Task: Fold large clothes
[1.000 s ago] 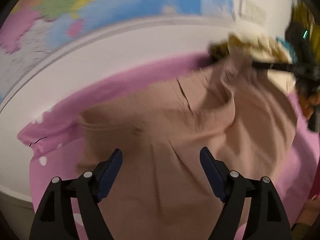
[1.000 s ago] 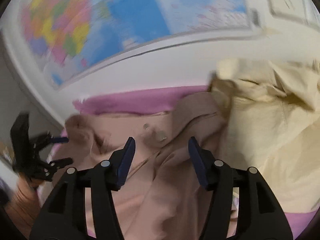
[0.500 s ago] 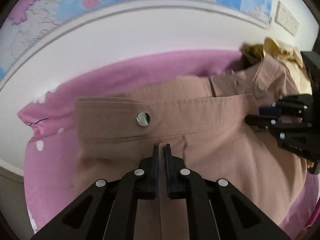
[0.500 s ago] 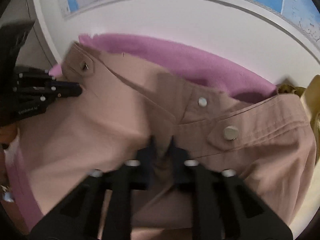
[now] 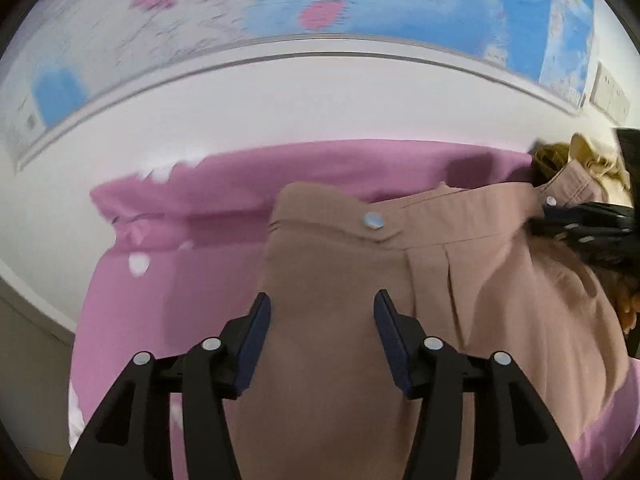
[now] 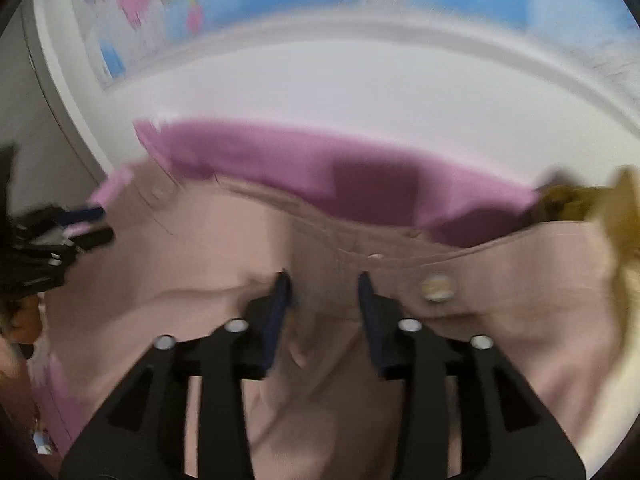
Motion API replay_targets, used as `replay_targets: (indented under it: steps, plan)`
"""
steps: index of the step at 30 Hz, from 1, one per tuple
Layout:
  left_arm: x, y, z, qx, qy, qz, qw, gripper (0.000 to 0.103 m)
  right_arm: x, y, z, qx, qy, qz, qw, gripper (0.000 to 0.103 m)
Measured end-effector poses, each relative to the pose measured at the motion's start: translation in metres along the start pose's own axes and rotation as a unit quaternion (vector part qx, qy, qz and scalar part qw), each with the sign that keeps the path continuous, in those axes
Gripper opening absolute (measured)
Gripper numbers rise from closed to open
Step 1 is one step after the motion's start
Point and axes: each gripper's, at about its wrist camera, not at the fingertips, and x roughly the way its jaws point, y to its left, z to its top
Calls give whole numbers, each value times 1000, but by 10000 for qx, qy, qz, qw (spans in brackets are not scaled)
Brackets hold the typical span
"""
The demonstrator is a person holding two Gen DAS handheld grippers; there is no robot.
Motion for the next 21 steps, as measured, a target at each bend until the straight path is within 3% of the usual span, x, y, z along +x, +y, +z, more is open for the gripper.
replay_targets:
  steps: [1,3,5,8,11,15,20,21]
  plan:
    - [-5,8,-5,-83,-75,-76,9999,64,-25,-5,-6,-33,-272,55,9996,46]
    - [-20,25,-15,-213,-302,-160,9992,74,-65,-16,-22,-17,-674,135,9976,64]
    - [-35,36,-29,-295,-433,-192,9984,75,-100,-34,-46,196,-891,244,9955,68]
    - [-46,47,-51,-384,-444,-338,9977,89,-134,-63,-94,669,-921,335,9929,73]
    - [-47,45,-70,-381,-425,-441,9974,95,-137,-82,-136,1070,-642,175,9920,79]
    - [-36,36,-89,-274,-227,-618,9975,96,-131,-96,-177,1525,-410,447,9864,81]
    - [-17,17,-95,-119,5,-841,9964,96,-97,-78,-173,1459,-342,809,9854,89]
    - [-11,14,-94,-136,110,-914,9957,96,-96,-75,-168,1417,-384,857,9855,83]
